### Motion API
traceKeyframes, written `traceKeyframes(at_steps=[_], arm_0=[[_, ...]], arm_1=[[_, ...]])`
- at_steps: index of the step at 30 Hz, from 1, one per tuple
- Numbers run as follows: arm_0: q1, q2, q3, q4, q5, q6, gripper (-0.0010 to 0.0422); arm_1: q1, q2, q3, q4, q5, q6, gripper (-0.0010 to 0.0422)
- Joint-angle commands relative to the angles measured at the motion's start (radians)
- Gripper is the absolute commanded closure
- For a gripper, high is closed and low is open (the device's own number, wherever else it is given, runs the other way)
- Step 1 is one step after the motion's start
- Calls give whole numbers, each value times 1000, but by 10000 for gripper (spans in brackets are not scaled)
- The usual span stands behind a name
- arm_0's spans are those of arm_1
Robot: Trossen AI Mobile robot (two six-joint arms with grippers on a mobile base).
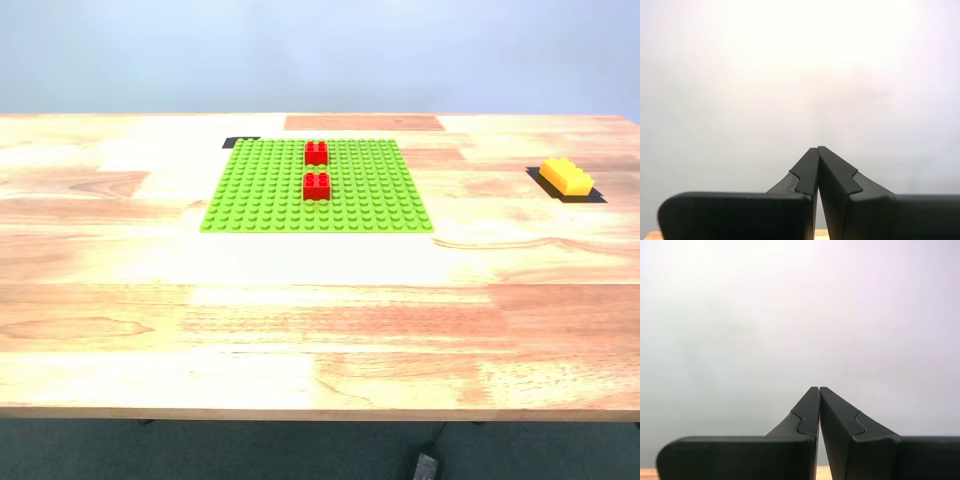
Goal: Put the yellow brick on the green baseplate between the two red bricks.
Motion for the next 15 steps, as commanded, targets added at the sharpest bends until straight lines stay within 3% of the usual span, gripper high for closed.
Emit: traceKeyframes(at_steps=[1, 8, 12, 15], arm_0=[[0, -3, 0, -1, 2, -2, 412], [0, -19, -9, -2, 20, 1, 413], [1, -40, 6, -18, 188, 37, 413], [1, -71, 60, -174, 315, 51, 413]], arm_1=[[0, -1, 1, 0, 0, -2, 412], [2, -1, 14, -5, 2, -7, 413], [0, -1, 28, -45, 2, -4, 413], [0, 2, 60, -141, 2, -3, 413]])
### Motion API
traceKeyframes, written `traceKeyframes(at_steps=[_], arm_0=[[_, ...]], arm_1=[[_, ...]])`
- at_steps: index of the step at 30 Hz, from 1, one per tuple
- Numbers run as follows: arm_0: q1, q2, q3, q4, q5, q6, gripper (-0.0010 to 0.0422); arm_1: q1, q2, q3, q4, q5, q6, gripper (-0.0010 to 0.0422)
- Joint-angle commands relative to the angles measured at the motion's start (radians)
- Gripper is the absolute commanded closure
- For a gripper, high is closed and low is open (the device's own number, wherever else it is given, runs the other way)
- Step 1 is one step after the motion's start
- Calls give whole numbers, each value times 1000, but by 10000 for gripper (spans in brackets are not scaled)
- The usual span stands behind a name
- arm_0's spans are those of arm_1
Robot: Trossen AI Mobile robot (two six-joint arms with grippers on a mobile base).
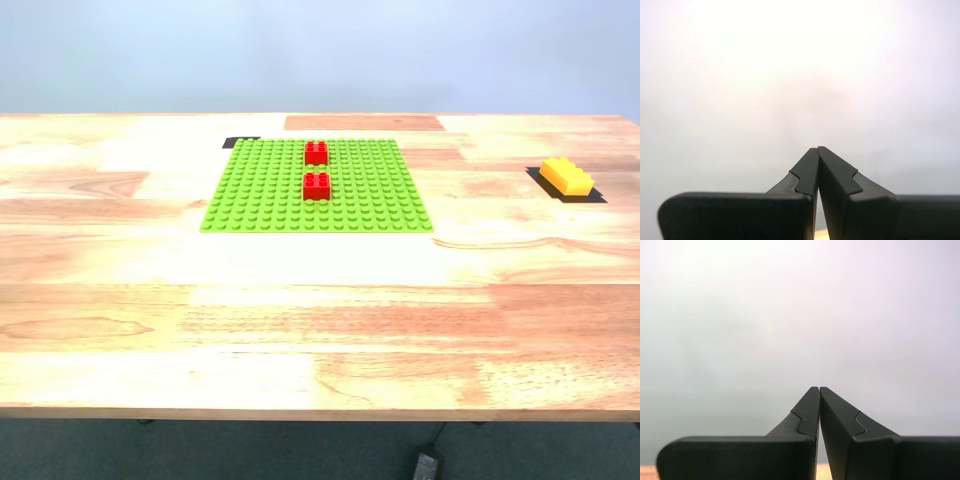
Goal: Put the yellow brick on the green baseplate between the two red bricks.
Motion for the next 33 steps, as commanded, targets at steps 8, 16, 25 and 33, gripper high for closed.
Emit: traceKeyframes(at_steps=[8, 16, 25, 33], arm_0=[[0, -63, 306, -898, 311, 273, 413], [0, -63, 466, -1286, 292, 483, 412], [0, -68, 462, -1247, 291, 481, 413], [0, -68, 462, -1252, 291, 481, 412]], arm_1=[[-2, 30, 190, -418, 6, 1, 413], [20, 90, 378, -753, 5, 34, 413], [18, 296, 709, -1279, -54, -94, 376], [21, 488, 907, -1508, -56, -108, 156]])
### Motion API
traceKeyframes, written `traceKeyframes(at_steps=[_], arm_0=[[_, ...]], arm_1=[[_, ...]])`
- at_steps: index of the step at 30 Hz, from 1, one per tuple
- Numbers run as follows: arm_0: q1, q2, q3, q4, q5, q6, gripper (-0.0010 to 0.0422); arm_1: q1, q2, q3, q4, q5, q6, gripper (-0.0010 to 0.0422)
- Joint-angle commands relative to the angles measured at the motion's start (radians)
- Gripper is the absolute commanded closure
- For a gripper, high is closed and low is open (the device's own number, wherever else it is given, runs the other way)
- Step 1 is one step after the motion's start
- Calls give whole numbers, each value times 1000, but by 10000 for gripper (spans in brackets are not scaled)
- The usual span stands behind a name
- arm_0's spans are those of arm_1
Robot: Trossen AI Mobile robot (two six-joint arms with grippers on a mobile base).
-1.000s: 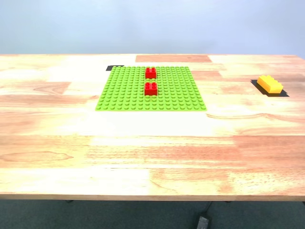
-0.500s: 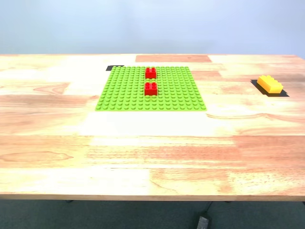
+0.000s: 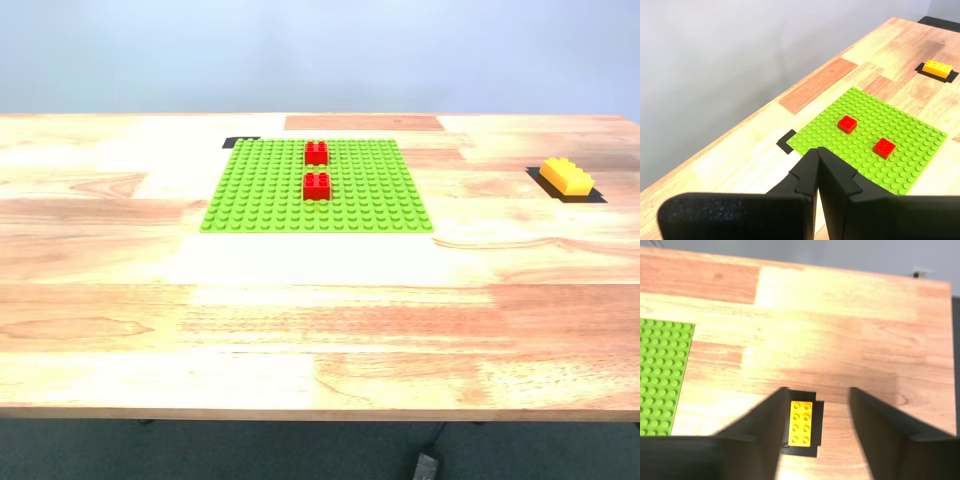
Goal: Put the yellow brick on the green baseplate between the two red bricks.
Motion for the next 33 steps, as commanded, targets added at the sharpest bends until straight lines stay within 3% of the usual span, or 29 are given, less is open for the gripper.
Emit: traceKeyframes(at_steps=[1, 4, 6, 15, 24, 33], arm_0=[[0, 0, -2, 0, 0, -1, 413], [0, 0, -2, 0, -1, -1, 413], [0, 0, -2, 1, -1, -1, 412], [0, 0, -13, 11, 0, -1, 412], [0, 0, -35, 13, -1, -1, 412], [0, -2, -35, 22, 0, -2, 413]], arm_1=[[3, 46, 13, -10, -5, 5, 123], [4, 82, -3, -10, 2, 26, 49], [5, 103, -25, -4, 2, 33, 32], [-1, 111, -201, 105, -2, 30, 61], [0, 164, -384, 223, -2, 31, 61], [0, 226, -424, 323, -2, 18, 61]])
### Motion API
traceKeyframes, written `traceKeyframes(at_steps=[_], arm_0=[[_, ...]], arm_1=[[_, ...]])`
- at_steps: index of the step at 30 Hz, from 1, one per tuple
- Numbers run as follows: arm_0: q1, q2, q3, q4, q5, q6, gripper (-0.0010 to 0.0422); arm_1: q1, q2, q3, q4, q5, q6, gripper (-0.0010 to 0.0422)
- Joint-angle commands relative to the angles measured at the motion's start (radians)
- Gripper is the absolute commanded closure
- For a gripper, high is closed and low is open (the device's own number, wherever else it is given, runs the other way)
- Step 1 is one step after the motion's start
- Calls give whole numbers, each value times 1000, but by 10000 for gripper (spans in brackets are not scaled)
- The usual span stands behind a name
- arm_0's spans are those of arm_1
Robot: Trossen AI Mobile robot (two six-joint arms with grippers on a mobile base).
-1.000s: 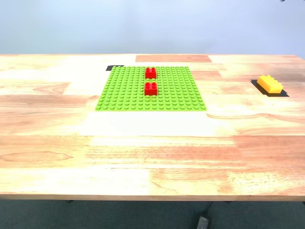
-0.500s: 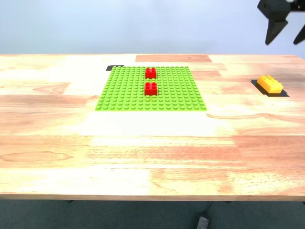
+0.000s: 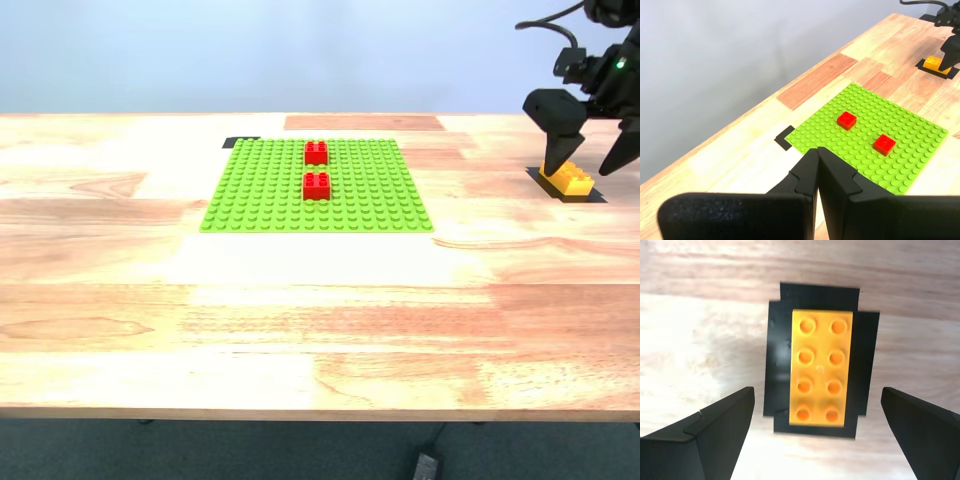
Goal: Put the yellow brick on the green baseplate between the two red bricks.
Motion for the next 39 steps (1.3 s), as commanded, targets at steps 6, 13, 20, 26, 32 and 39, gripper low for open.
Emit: traceKeyframes(at_steps=[6, 13, 20, 26, 32, 39], arm_0=[[0, -2, 0, -1, 1, 0, 413], [0, -2, 0, -2, 1, 0, 412], [0, -6, 0, -3, 0, -2, 413], [0, -17, -2, -2, 6, -8, 412], [0, -19, -2, -1, 4, -8, 412], [0, -19, -2, -1, 4, -8, 412]], arm_1=[[-11, 12, -2, 73, -1, -13, 62], [-5, 86, 26, 43, -5, -21, 84], [28, 116, 64, 50, 0, 4, 142], [25, 116, 84, 39, 15, 5, 215], [21, 115, 57, 42, 29, 1, 305], [22, 111, 56, 35, 27, -21, 389]])
